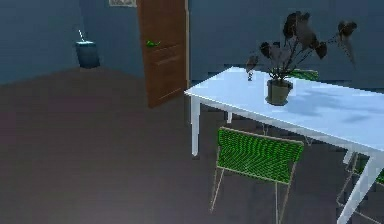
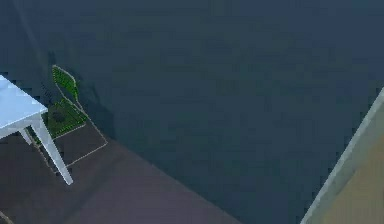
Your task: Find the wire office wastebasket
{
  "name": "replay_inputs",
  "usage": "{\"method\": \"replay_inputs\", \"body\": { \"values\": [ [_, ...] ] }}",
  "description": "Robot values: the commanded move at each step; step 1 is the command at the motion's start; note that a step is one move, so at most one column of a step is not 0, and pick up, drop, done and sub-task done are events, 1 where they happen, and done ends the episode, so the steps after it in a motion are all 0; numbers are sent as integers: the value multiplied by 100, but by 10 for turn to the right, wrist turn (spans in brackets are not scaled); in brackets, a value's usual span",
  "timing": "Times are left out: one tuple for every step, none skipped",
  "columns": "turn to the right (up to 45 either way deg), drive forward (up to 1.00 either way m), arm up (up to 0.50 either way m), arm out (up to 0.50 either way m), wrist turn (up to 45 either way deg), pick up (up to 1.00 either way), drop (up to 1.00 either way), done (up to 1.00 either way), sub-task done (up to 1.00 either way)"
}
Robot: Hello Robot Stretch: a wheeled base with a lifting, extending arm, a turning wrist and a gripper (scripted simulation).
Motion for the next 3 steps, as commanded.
{"method": "replay_inputs", "body": {
  "values": [
    [0, 15, 0, 0, 0, 0, 0, 0, 0],
    [390, 0, 0, 0, 0, 0, 0, 0, 0],
    [0, 10, 0, 0, 0, 0, 0, 0, 0]
  ]
}}
